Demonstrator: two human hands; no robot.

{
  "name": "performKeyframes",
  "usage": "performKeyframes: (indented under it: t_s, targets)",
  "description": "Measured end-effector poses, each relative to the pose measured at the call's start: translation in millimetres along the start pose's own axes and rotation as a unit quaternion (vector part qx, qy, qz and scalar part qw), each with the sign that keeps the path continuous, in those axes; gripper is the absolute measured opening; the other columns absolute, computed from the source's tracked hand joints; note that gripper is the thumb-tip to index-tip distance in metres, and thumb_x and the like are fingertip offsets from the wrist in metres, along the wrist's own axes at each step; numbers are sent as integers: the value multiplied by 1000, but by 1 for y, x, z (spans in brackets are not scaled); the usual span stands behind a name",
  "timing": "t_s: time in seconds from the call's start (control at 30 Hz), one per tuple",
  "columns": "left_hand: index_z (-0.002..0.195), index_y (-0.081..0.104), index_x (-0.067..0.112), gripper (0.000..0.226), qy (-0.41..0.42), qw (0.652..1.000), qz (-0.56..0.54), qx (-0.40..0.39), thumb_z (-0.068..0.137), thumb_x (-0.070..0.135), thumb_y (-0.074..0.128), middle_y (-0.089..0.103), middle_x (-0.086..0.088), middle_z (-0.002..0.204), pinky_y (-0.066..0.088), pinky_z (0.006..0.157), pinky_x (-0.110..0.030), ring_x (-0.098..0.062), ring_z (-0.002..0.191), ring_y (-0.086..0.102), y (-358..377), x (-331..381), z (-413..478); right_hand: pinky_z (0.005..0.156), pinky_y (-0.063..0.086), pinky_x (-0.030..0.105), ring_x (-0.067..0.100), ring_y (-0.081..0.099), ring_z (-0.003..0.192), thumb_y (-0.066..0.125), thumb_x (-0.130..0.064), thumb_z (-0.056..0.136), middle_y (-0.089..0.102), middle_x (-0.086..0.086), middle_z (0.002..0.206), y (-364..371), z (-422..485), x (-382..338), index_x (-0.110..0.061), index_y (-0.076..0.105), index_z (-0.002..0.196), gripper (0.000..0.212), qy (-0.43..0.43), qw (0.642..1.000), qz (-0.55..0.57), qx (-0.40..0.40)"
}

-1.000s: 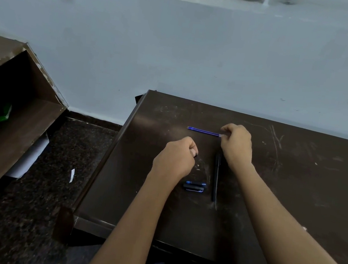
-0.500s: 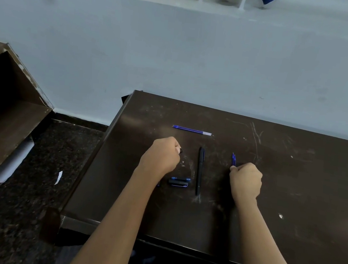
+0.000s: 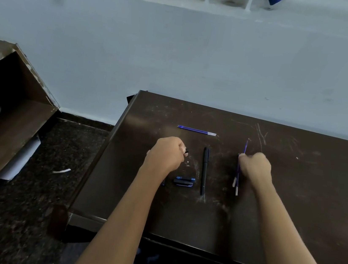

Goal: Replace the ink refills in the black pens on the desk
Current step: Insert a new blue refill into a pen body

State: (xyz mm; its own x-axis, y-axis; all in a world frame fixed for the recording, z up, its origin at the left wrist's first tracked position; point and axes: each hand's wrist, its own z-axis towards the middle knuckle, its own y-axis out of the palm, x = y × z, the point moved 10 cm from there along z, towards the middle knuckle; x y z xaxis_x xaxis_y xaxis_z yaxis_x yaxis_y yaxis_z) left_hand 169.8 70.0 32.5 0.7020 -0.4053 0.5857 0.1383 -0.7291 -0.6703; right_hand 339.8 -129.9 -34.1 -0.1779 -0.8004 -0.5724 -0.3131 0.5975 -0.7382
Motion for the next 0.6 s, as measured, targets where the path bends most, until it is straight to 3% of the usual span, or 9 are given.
performKeyframes:
  t_s: [0.1,0.17,0.27,0.4,0.5,0.6]
  targets:
    - [120,60,15,29,-17,999,30,-27,95,11,46,63,-3,120,31,110,-39,-19,117,55,0,0,-3,67,41,37,31,53,72,41,-19,92,56,14,77,-8,-14,-45,-4,60,78,28,-93,991,96,-23]
    - [123,58,13,30,-6,999,24,-43,97,12,44,62,-4,123,35,100,-32,-18,117,55,1,5,-5,60,39,34,21,45,62,37,-12,93,52,6,69,-9,-32,-68,-12,49,70,26,-135,964,223,-41]
    - [124,58,8,30,10,998,-9,-66,98,9,42,63,-10,123,42,99,-32,-22,114,57,2,13,-7,65,48,29,11,50,60,35,-14,100,61,1,78,-9,-62,-84,-13,45,79,23,-176,924,334,-50]
    - [124,57,3,33,14,995,-51,-88,101,16,38,63,-15,123,40,101,-31,-20,105,58,3,18,-9,71,54,29,12,57,65,36,-13,101,64,2,84,-3,-78,-82,-9,46,91,15,-188,902,386,-47]
    - [125,55,-2,38,12,993,-60,-101,101,19,36,61,-19,125,39,102,-30,-26,117,57,5,20,-11,70,55,27,12,60,67,36,-13,101,64,2,85,0,-81,-86,-16,47,88,17,-199,897,392,-48]
    - [125,56,-2,35,10,992,-65,-104,101,13,36,63,-19,119,39,103,-31,-21,102,57,4,20,-10,69,57,24,12,60,68,35,-11,101,63,3,85,1,-83,-90,-12,47,94,14,-209,898,385,-51]
